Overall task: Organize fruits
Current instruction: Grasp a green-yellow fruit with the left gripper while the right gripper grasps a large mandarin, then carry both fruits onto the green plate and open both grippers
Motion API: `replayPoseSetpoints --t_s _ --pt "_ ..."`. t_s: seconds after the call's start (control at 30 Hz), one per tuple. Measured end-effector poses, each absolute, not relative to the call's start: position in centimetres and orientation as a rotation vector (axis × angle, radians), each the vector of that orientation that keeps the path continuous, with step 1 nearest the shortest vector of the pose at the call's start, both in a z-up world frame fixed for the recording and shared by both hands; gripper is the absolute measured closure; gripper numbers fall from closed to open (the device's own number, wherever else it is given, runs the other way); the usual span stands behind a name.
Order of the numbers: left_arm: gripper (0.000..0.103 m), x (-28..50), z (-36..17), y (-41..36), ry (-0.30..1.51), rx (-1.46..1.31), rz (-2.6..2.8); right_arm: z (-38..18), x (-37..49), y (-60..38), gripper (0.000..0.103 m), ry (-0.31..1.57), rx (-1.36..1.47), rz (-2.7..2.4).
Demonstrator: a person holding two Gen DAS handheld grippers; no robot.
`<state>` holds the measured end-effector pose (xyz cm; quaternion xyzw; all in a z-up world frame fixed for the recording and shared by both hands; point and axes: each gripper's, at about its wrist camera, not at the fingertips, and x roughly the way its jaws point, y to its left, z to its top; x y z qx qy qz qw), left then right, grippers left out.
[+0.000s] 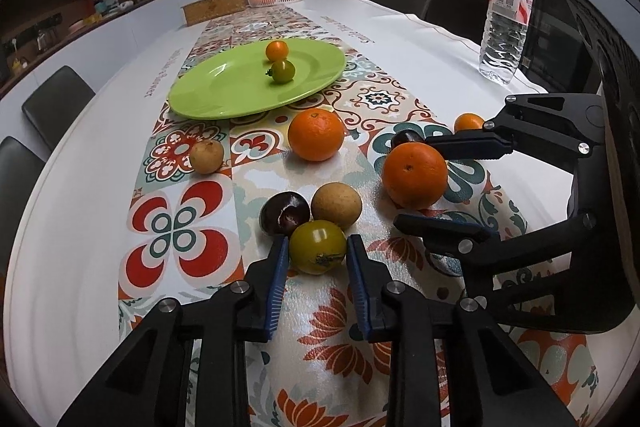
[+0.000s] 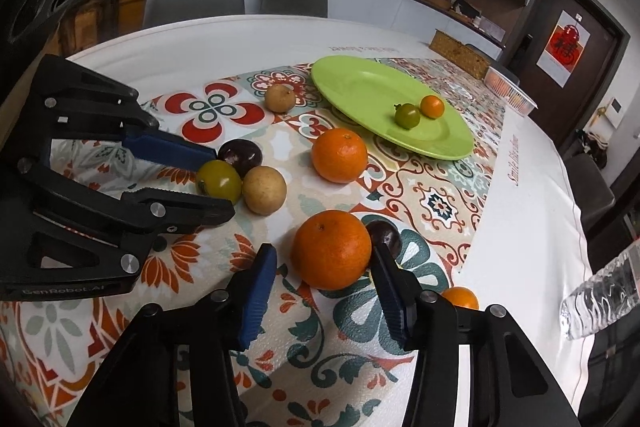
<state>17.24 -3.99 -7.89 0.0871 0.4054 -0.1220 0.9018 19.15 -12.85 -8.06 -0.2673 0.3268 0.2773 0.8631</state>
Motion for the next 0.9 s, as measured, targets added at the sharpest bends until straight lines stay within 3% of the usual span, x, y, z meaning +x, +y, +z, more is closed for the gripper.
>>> replayPoseSetpoints --t_s 0.2,0.27,0.9 --pt "0.074 17.0 -7.8 -4.0 0.841 0.172 -0.258 -8.0 19.3 -12.6 0.053 0.679 -0.561 0.572" --pt "0.074 16.8 -7.6 -4.0 0.836 0.172 -0.258 -8.0 19.2 -12.5 0.062 0.671 -0.573 0.566" --pt "0.075 14.6 -4.4 -2.9 0.78 0.099 -0.25 -4.8 17.2 -13.5 0.062 0.653 -0.449 0.547"
